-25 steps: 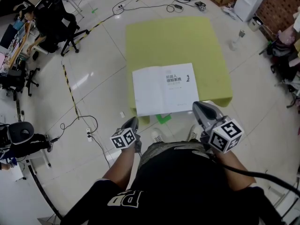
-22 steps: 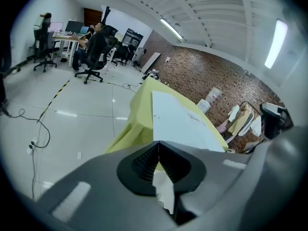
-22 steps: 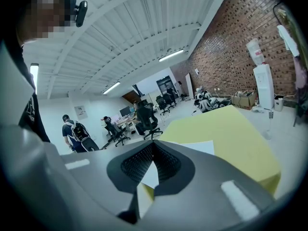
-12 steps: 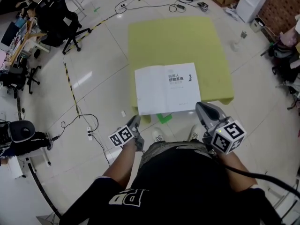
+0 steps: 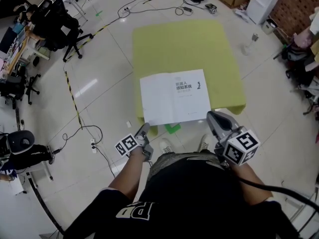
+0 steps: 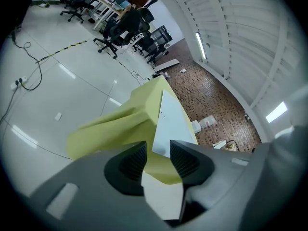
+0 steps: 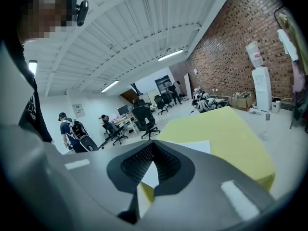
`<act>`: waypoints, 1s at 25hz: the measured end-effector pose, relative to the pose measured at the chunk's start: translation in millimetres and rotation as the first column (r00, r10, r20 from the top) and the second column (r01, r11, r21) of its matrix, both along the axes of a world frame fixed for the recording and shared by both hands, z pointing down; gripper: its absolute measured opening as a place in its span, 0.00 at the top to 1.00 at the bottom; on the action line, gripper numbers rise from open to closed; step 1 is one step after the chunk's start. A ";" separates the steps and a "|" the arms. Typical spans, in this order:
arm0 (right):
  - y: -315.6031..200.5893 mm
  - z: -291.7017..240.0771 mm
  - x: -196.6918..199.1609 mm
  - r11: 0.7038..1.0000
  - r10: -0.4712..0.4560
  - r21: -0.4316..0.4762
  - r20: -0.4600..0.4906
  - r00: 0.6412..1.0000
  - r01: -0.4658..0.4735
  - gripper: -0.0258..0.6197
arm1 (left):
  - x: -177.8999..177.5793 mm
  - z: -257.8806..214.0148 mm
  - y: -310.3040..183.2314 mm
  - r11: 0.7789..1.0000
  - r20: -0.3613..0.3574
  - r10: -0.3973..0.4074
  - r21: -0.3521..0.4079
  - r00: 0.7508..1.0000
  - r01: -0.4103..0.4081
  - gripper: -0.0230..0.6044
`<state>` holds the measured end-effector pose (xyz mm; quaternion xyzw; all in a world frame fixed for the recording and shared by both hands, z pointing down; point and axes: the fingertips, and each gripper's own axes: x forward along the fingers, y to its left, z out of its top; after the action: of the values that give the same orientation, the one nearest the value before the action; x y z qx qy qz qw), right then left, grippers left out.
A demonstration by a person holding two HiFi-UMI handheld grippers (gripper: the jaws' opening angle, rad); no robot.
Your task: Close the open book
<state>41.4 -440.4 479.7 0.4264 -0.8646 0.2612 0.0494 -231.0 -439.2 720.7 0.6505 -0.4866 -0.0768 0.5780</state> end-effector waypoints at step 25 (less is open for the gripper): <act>-3.3 0.5 25.1 0.999 0.031 0.024 0.037 0.999 -0.032 0.95 | 111.2 -154.5 -33.3 0.767 0.320 0.303 0.478 0.898 -0.429 0.95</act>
<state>66.5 -443.7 480.2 0.4358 -0.8617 0.2589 0.0239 -119.8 -472.5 566.3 0.8727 -0.3700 -0.0212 0.3177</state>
